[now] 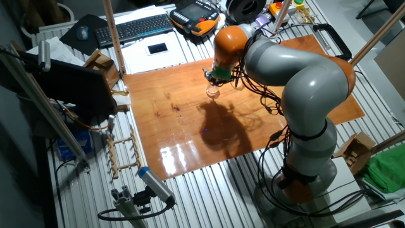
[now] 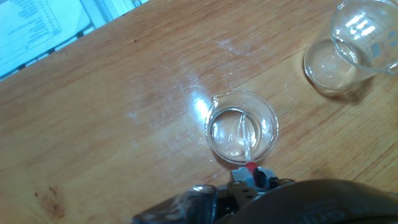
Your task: Transfer liquid using a dropper
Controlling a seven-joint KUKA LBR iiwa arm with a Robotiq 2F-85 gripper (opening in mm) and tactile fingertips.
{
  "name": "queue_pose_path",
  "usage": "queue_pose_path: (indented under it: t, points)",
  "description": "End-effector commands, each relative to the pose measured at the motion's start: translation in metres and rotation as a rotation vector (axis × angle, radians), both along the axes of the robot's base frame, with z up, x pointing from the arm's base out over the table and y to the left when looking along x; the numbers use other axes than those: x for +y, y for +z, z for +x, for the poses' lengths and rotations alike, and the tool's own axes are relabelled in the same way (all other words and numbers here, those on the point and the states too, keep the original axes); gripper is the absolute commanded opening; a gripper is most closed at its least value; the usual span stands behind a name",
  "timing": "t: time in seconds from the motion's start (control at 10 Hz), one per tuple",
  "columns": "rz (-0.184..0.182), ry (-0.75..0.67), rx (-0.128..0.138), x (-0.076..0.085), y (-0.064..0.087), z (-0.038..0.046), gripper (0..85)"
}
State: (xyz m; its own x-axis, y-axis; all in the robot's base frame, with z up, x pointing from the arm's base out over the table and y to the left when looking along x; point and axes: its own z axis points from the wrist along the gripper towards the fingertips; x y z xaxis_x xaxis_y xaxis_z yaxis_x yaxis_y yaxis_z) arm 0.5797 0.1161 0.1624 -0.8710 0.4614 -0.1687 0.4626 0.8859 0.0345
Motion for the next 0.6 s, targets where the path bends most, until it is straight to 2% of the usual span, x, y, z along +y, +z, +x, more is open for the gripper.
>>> queue_pose_path:
  t: [0.0, 0.5]
  points:
    - [0.0, 0.001, 0.0, -0.0001, -0.0003, -0.0002, 13.3]
    - [0.001, 0.004, 0.003, 0.0002, -0.0003, -0.0007, 15.3]
